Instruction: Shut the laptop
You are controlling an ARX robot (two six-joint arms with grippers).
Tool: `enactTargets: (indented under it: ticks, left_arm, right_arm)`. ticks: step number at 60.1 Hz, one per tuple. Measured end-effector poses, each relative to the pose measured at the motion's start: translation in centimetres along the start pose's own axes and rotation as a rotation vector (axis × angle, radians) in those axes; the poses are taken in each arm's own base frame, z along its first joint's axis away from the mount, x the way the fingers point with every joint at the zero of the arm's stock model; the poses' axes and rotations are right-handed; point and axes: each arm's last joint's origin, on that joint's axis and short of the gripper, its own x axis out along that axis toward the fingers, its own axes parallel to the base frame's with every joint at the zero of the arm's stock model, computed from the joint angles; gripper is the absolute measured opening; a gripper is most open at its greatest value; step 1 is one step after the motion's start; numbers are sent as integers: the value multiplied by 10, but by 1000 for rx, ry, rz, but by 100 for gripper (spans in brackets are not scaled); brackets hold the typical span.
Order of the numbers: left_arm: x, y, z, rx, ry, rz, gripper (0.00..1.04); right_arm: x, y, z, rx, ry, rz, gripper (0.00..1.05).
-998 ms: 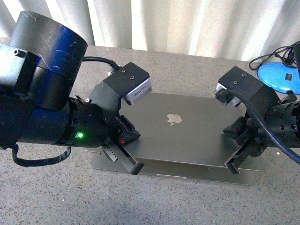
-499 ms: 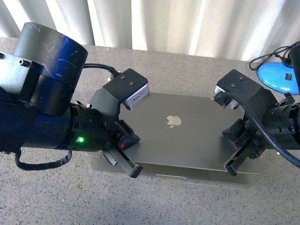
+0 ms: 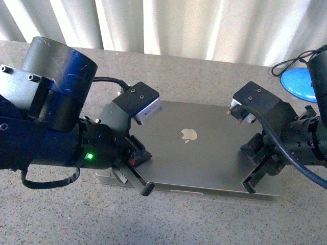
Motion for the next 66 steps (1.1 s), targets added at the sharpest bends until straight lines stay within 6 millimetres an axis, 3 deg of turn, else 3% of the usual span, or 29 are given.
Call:
enactTargets:
  ticks: [66]
  left_arm:
    - [6, 21, -14, -69, -43, 28, 4]
  right_arm:
    - [11, -3, -4, 8, 10, -2, 1]
